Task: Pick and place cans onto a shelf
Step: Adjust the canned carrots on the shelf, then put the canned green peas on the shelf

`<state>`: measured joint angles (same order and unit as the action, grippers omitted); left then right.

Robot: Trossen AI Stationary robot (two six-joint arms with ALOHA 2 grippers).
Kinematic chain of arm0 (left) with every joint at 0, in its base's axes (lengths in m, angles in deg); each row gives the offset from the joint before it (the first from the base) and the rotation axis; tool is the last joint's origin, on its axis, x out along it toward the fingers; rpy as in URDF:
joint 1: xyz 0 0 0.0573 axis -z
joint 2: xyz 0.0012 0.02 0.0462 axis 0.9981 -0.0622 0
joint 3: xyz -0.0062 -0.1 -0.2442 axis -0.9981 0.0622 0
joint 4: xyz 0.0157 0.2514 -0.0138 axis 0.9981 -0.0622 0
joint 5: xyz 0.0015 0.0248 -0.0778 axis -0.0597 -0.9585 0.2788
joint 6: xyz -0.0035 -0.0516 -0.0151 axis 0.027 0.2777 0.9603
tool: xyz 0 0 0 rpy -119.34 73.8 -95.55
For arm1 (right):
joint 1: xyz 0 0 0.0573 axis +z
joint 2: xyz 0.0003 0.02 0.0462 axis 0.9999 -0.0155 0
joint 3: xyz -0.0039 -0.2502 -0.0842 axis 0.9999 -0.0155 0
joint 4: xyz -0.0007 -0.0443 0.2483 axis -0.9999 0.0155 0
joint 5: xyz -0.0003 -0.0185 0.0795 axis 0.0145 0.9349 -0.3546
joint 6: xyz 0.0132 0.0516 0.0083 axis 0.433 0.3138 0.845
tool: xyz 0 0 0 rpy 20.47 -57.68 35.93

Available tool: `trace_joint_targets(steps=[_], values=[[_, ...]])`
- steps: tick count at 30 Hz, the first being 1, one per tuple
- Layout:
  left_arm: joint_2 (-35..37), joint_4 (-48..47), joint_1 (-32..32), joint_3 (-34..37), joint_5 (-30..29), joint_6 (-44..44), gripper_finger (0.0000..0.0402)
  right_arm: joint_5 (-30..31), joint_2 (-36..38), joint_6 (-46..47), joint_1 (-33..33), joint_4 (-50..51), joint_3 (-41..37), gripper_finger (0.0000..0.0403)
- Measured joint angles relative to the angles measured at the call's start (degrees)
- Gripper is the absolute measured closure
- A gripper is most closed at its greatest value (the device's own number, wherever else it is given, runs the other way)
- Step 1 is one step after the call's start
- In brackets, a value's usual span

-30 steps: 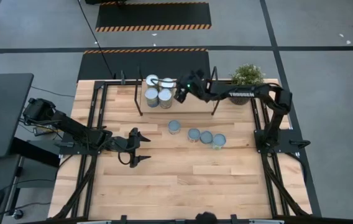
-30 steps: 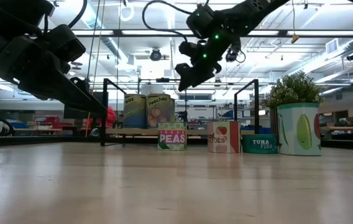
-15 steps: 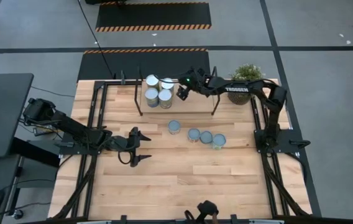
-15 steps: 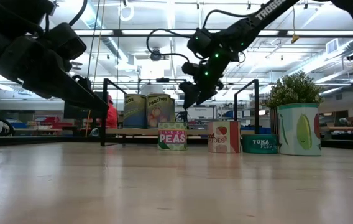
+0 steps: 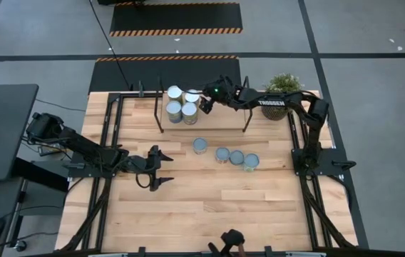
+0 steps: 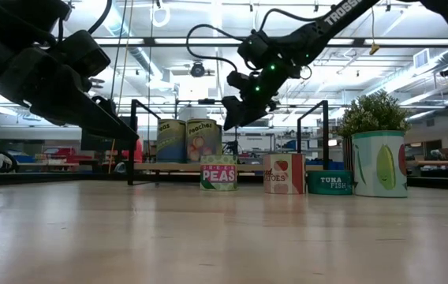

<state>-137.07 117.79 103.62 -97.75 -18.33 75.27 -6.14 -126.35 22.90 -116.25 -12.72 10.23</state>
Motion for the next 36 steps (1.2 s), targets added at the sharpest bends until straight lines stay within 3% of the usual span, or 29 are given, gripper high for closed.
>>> trace_joint_targets(steps=[19, 32, 36], values=[[-0.01, -0.03, 0.0, 0.0, 0.01, 0.02, 0.0012, -4.34, -0.02, -0.96, 0.0, -2.68, 0.0, 0.0055], [0.01, -1.33, 0.0, 0.0, 0.01, 0.04, 0.0012, -1.42, 1.79, -2.58, 3.54, -0.43, -0.04, 0.0055], [-0.01, -1.4, 0.0, 0.0, 0.03, 1.0, 0.0012, 2.98, 1.92, -2.57, 6.7, 3.14, -0.04, 0.0055]])
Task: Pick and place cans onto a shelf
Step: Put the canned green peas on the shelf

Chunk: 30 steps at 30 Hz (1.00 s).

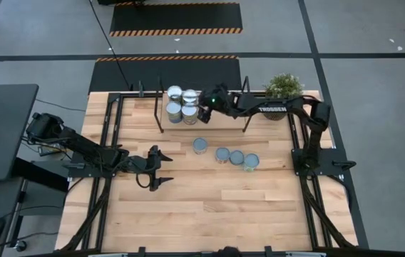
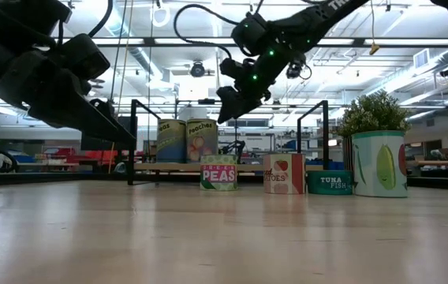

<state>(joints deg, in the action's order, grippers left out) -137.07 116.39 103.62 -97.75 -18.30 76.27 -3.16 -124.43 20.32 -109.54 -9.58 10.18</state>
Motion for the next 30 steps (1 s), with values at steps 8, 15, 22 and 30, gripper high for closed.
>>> trace_joint_targets(steps=[8, 15, 22, 30], values=[[0.0, 0.02, 0.0, 0.0, -0.02, 0.68, 0.0012, 5.41, 0.0, 5.91, 5.82, 12.35, 0.0, 0.0055], [0.02, 0.04, 0.0, 0.0, -0.02, 0.71, 0.0012, -7.15, 0.0, 9.08, 9.53, 15.08, -0.02, 0.0055], [0.0, 0.04, 0.0, 0.0, -0.02, 1.73, 0.0012, -11.83, 0.02, 8.08, 13.97, 6.15, -4.79, 0.0055], [0.02, 0.07, 0.0, 0.0, -0.02, 1.76, 0.0012, -11.86, -0.04, 6.59, 16.2, -4.58, -11.11, 0.0043]])
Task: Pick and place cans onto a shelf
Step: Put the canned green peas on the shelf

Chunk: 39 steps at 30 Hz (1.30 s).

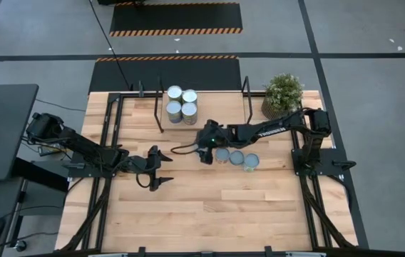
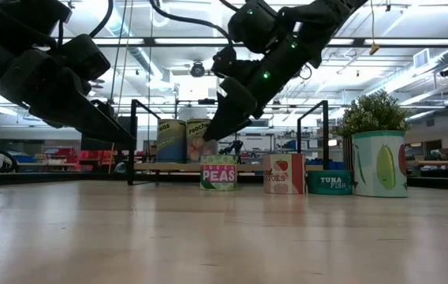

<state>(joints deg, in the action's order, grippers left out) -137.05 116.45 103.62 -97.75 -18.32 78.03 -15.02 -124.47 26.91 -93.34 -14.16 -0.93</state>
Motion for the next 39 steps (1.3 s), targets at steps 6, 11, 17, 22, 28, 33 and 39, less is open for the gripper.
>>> trace_joint_targets(steps=[6, 11, 17, 22, 28, 33, 39], values=[[-0.01, 0.0, 0.01, 0.0, 0.0, 0.0, 0.0012, 0.49, 0.0, -0.22, 1.1, -0.06, -0.22, 0.0011], [-0.02, 0.0, 0.01, 0.0, 0.0, -0.04, 0.0012, 4.77, -0.02, 1.34, 3.27, 3.59, 4.16, 0.0005], [-0.01, 0.0, 0.01, 0.0, 0.0, -0.07, 0.0012, 5.52, 0.0, 1.28, 3.89, 11.07, 11.22, 0.0009], [-0.01, 0.01, 0.01, 0.0, 0.0, -0.12, 0.0012, 5.32, -0.02, 0.24, 3.72, 10.56, 11.69, 0.0009], [-0.02, 0.02, 0.02, 0.0, -0.01, -0.23, 0.0012, 5.11, -5.32, 0.11, 3.7, 8.85, 10.91, 0.0009], [0.0, 0.02, 0.02, 0.02, -0.02, -0.22, 0.0012, 5.54, -8.43, -0.56, 3.44, 7.56, 10.92, 0.0009], [-0.02, -0.01, 0.02, 0.0, -0.02, -0.22, 0.0012, 7.5, -8.94, -2.37, 2.18, 8.54, 10.92, 0.0009]])
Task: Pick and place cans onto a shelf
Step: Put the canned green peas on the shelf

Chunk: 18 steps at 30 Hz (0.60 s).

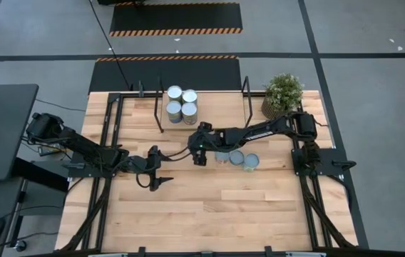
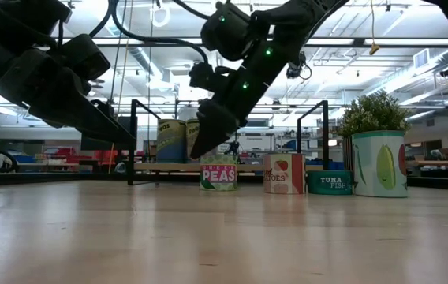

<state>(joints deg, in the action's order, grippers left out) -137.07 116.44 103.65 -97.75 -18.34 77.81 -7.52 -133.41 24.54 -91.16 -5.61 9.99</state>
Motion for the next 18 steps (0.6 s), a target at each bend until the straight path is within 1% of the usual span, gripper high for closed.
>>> trace_joint_targets(steps=[3, 5, 7, 10, 15, 18], values=[[0.0, -0.01, 0.0, 0.0, 0.0, 0.02, 0.0012, -1.14, 0.0, -0.71, -0.53, 0.66, 0.02, 0.0009], [0.02, -0.01, 0.0, 0.0, 0.0, 0.02, 0.0012, -2.59, 0.0, -0.01, -1.13, 2.55, 0.02, 0.0012], [0.02, -0.01, 0.0, 0.0, 0.02, 0.02, 0.0012, -2.79, 0.0, 0.73, -1.81, 4.36, 0.02, 0.0017], [0.0, -0.01, 0.0, 0.0, 0.0, 0.02, 0.0012, -2.78, 0.0, 0.93, -2.56, 6.49, 0.02, 0.0031], [0.01, -0.01, 0.0, 0.0, 0.0, 0.02, 0.0012, -3.03, 0.0, 0.93, -3.01, 6.54, 0.02, 0.0058], [0.0, -0.01, 0.0, 0.0, 0.0, 0.02, 0.0012, -4.23, 0.0, 1.62, -3.12, 6.54, 0.02, 0.0075]])
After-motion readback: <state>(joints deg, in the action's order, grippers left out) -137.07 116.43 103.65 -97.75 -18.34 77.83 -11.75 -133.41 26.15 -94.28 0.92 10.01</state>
